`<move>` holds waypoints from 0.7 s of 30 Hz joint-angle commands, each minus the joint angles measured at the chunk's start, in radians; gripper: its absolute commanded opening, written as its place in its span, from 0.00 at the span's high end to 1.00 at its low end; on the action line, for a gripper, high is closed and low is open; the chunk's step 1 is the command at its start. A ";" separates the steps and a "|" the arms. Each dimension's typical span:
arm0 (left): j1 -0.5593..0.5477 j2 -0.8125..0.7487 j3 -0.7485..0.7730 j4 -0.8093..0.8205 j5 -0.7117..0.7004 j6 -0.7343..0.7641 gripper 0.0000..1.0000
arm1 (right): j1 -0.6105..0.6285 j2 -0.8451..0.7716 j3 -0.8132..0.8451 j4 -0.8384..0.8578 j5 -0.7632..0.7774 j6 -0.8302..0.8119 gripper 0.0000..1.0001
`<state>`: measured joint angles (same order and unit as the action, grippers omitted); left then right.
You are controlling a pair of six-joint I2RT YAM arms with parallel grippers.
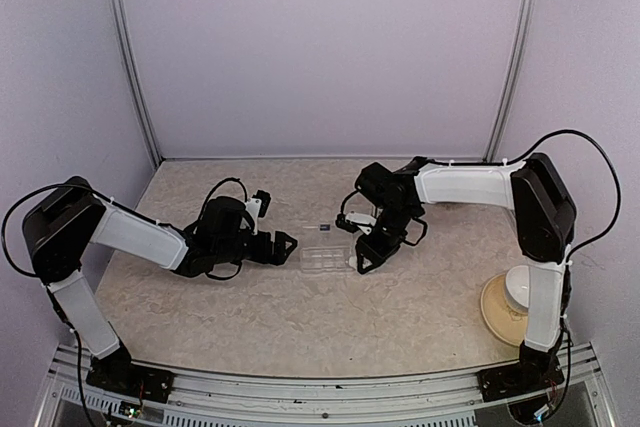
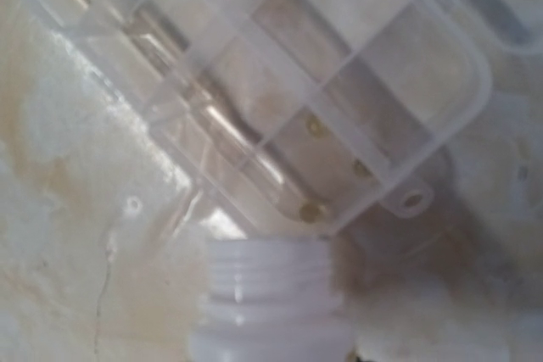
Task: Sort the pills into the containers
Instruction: Pour the pill into the compartment of the pill container.
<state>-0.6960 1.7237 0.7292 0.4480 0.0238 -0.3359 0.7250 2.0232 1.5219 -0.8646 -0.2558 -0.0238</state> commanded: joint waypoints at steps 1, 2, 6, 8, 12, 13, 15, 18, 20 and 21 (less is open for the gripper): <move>-0.005 0.009 0.013 0.015 0.016 0.002 0.01 | 0.012 0.028 0.033 -0.044 0.001 0.010 0.75; -0.005 0.008 0.013 0.016 0.015 0.002 0.01 | 0.013 0.030 0.037 -0.048 0.001 0.010 0.75; -0.005 0.006 0.012 0.014 0.016 0.002 0.01 | 0.013 0.045 0.056 -0.071 0.005 0.007 0.75; -0.005 0.007 0.012 0.014 0.016 0.002 0.01 | 0.013 0.049 0.065 -0.079 0.010 0.008 0.75; -0.005 0.005 0.012 0.014 0.015 0.002 0.01 | 0.013 0.056 0.080 -0.099 0.012 0.008 0.75; -0.006 0.004 0.012 0.015 0.015 0.002 0.01 | 0.013 0.060 0.085 -0.105 0.013 0.008 0.75; -0.007 0.005 0.011 0.014 0.015 0.002 0.01 | 0.013 0.064 0.092 -0.117 0.016 0.006 0.75; -0.007 0.004 0.012 0.014 0.015 0.002 0.01 | 0.013 0.065 0.106 -0.132 0.020 0.004 0.75; -0.007 0.007 0.012 0.015 0.015 0.001 0.01 | 0.013 0.065 0.116 -0.138 0.020 0.002 0.75; -0.007 0.007 0.012 0.014 0.016 0.001 0.01 | 0.013 0.065 0.121 -0.142 0.023 0.002 0.75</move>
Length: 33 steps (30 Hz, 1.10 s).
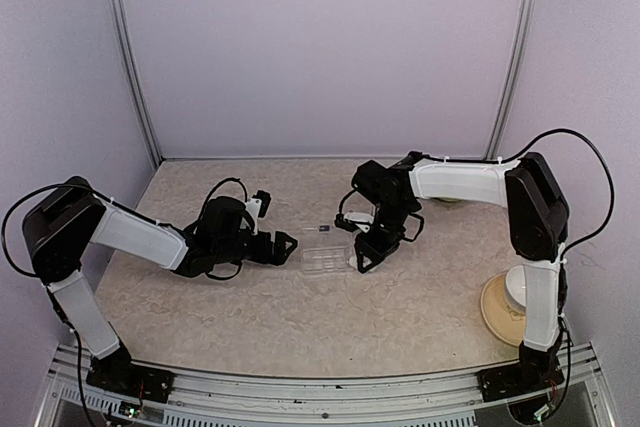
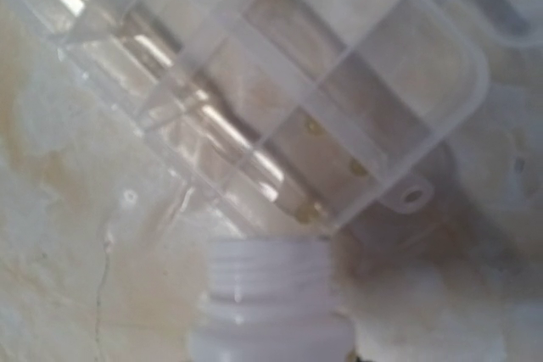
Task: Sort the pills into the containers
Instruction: Pour the pill into the compartment of the pill container.
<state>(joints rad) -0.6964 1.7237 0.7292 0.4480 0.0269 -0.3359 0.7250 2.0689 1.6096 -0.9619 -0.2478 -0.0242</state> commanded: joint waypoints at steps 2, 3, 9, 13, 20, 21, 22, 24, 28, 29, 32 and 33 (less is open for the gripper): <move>-0.006 0.007 0.012 0.014 0.012 0.002 0.01 | 0.013 0.024 0.038 -0.054 0.019 0.001 0.75; -0.006 0.006 0.012 0.014 0.013 0.002 0.01 | 0.013 0.025 0.039 -0.055 0.019 0.000 0.75; -0.006 0.007 0.013 0.016 0.013 0.001 0.01 | 0.013 0.030 0.042 -0.057 0.014 -0.002 0.74; -0.006 0.008 0.012 0.015 0.013 0.002 0.01 | 0.013 0.032 0.039 -0.053 0.012 -0.002 0.74; -0.006 0.006 0.012 0.014 0.009 0.003 0.01 | 0.013 0.033 0.019 -0.012 0.001 -0.003 0.74; -0.006 0.006 0.012 0.014 0.009 0.003 0.01 | 0.013 0.030 0.015 -0.005 0.001 -0.003 0.75; -0.006 0.007 0.013 0.015 0.008 0.003 0.01 | 0.012 0.028 0.012 0.001 -0.003 -0.003 0.75; -0.006 0.008 0.013 0.014 0.009 0.003 0.01 | 0.013 0.024 0.010 0.007 -0.002 -0.002 0.74; -0.006 0.009 0.013 0.014 0.009 0.004 0.01 | 0.013 0.014 0.006 0.023 0.003 -0.002 0.75; -0.006 0.009 0.013 0.014 0.009 0.003 0.01 | 0.013 0.011 0.004 0.027 0.003 -0.002 0.75; -0.006 0.009 0.013 0.012 0.008 0.005 0.01 | 0.013 0.006 -0.006 0.041 -0.003 -0.002 0.75; -0.006 0.010 0.013 0.012 0.006 0.005 0.01 | 0.013 0.004 -0.010 0.049 -0.003 -0.003 0.75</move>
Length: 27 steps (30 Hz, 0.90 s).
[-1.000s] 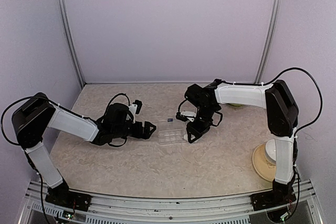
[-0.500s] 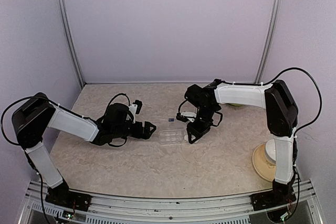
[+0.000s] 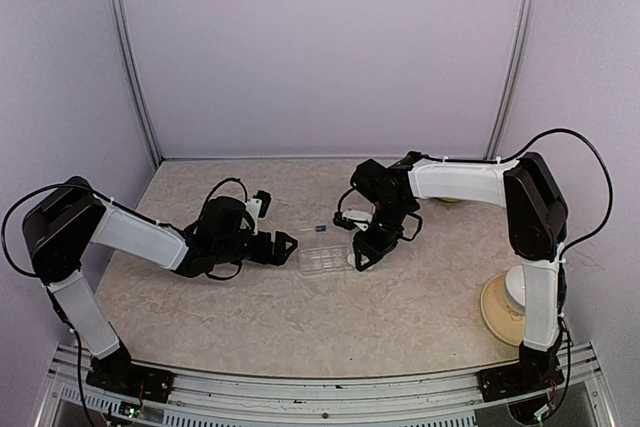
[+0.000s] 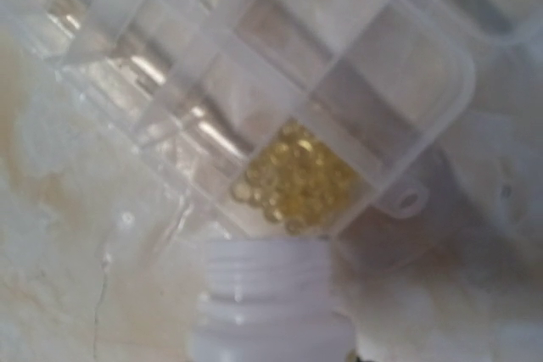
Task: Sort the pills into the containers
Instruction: Pour the pill into the compartment of the pill container.
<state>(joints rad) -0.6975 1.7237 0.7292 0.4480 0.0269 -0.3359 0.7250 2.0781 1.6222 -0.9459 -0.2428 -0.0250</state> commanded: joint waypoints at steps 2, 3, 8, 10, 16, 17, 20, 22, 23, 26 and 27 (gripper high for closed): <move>-0.005 0.008 0.013 0.013 0.005 0.005 0.01 | 0.013 -0.010 -0.033 0.043 -0.013 -0.003 0.75; -0.005 0.008 0.013 0.013 0.005 0.005 0.01 | 0.013 -0.016 -0.039 0.053 -0.016 -0.003 0.75; -0.005 0.010 0.015 0.012 0.005 0.005 0.01 | 0.013 -0.038 -0.056 0.076 -0.014 0.002 0.75; -0.005 0.009 0.015 0.012 0.006 0.005 0.01 | 0.013 -0.047 -0.063 0.082 -0.011 0.003 0.75; -0.005 0.009 0.013 0.013 0.008 0.005 0.01 | 0.013 -0.075 -0.084 0.111 -0.009 0.005 0.75; -0.005 0.009 0.014 0.012 0.008 0.004 0.01 | 0.013 -0.079 -0.090 0.116 -0.008 0.005 0.75; -0.005 0.009 0.013 0.013 0.008 0.004 0.01 | 0.013 -0.096 -0.110 0.143 -0.015 0.005 0.75; -0.006 0.011 0.015 0.014 0.008 0.003 0.01 | 0.013 -0.111 -0.125 0.164 -0.016 0.007 0.75; -0.006 0.011 0.014 0.015 0.007 0.003 0.01 | 0.013 -0.117 -0.132 0.172 -0.016 0.008 0.75; -0.007 0.010 0.015 0.014 0.008 0.003 0.01 | 0.013 -0.130 -0.150 0.192 -0.017 0.008 0.75; -0.007 0.010 0.014 0.014 0.008 0.003 0.01 | 0.013 -0.134 -0.157 0.198 -0.014 0.007 0.75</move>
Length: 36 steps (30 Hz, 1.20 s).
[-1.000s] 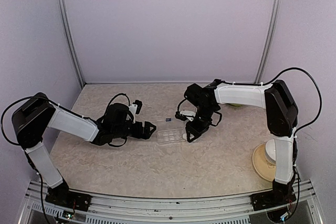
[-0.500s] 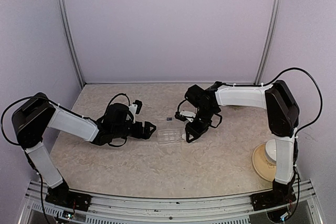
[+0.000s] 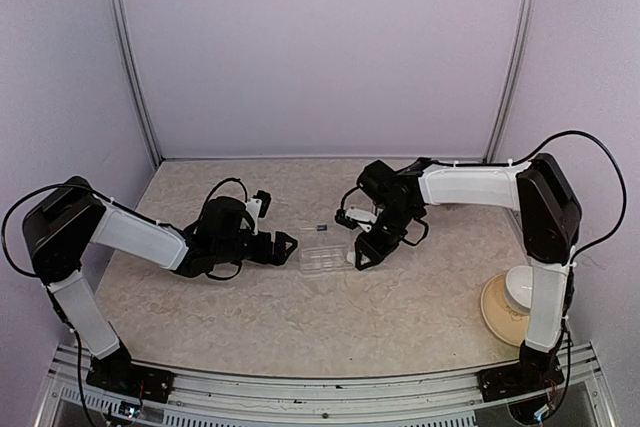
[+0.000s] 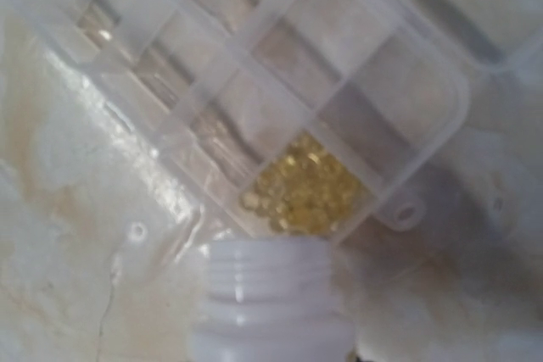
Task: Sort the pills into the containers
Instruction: Pour the pill into the compartment of the pill container, then pick up the lid of the pill bottle from the center of the board.
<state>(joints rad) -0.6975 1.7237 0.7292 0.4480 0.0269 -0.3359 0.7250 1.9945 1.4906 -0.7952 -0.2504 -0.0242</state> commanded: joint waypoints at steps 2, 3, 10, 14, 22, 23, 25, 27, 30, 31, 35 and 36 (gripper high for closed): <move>-0.007 0.009 0.013 0.013 0.006 0.003 0.01 | 0.013 -0.063 -0.045 0.071 -0.008 0.003 0.75; -0.007 0.009 0.014 0.013 0.005 0.003 0.01 | 0.013 -0.072 -0.061 0.088 -0.008 0.002 0.75; -0.007 0.007 0.013 0.011 -0.002 0.004 0.01 | 0.013 -0.186 -0.215 0.306 -0.008 -0.014 0.75; -0.007 0.009 0.013 0.010 -0.004 0.003 0.01 | 0.013 -0.262 -0.314 0.440 -0.020 -0.030 0.75; -0.007 0.007 0.015 0.001 -0.023 0.009 0.01 | 0.013 -0.406 -0.563 0.778 -0.073 -0.027 0.75; -0.007 0.008 0.015 0.000 -0.024 0.009 0.01 | 0.013 -0.419 -0.587 0.812 -0.080 -0.024 0.75; -0.007 0.009 0.016 0.001 -0.025 0.009 0.01 | 0.013 -0.451 -0.635 0.906 -0.087 -0.021 0.75; -0.007 0.008 0.016 0.000 -0.029 0.011 0.01 | 0.013 -0.483 -0.687 0.996 -0.097 -0.019 0.75; -0.007 0.008 0.016 -0.002 -0.036 0.011 0.01 | 0.013 -0.543 -0.787 1.156 -0.115 -0.007 0.76; -0.007 0.008 0.016 -0.003 -0.036 0.012 0.01 | 0.013 -0.566 -0.821 1.217 -0.121 0.000 0.76; -0.007 0.007 0.016 -0.008 -0.049 0.016 0.01 | 0.013 -0.676 -0.970 1.491 -0.119 0.020 0.76; -0.005 0.006 0.016 -0.010 -0.053 0.017 0.01 | 0.012 -0.706 -1.008 1.559 -0.106 0.022 0.76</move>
<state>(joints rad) -0.6994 1.7237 0.7292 0.4438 -0.0006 -0.3340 0.7254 1.3888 0.5884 0.4049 -0.3523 -0.0261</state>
